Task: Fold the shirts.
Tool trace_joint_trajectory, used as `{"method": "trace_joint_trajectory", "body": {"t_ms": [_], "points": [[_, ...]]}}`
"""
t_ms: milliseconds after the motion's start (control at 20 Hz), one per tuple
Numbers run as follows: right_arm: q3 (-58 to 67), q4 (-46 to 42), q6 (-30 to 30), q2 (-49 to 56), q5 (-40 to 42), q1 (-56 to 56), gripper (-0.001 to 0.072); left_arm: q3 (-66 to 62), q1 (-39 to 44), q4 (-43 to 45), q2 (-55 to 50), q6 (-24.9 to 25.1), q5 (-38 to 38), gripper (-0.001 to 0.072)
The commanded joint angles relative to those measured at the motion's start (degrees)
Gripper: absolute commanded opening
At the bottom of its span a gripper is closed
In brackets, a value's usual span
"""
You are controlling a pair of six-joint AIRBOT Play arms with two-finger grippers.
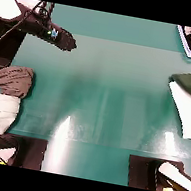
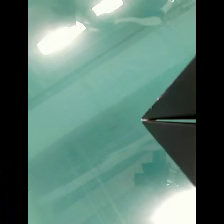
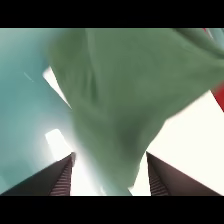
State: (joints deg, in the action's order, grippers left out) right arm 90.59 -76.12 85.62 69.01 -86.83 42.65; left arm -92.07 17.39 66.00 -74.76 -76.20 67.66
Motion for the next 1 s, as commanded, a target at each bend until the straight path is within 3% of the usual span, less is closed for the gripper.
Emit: {"method": "trace_joint_trajectory", "body": {"t_ms": [0,400,600,950], "points": [[0.09,-7.41,4.83,-0.09,-7.65,0.07,0.0528,0.0,0.0,0.09,0.0,0.17,1.55,0.0025],[0.07,-5.51,4.98,-4.15,-5.35,-9.01,0.0501,0.0,0.02,-0.57,0.02,0.0,3.74,0.0025],[0.09,-4.52,4.94,-4.74,-4.83,-18.86,0.0025,0.0,0.0,-0.63,0.02,0.0,2.84,0.0025],[0.09,-4.61,4.76,-4.74,-3.32,-30.73,0.0016,0.0,0.0,-0.63,0.02,0.0,2.14,0.0025]]}}
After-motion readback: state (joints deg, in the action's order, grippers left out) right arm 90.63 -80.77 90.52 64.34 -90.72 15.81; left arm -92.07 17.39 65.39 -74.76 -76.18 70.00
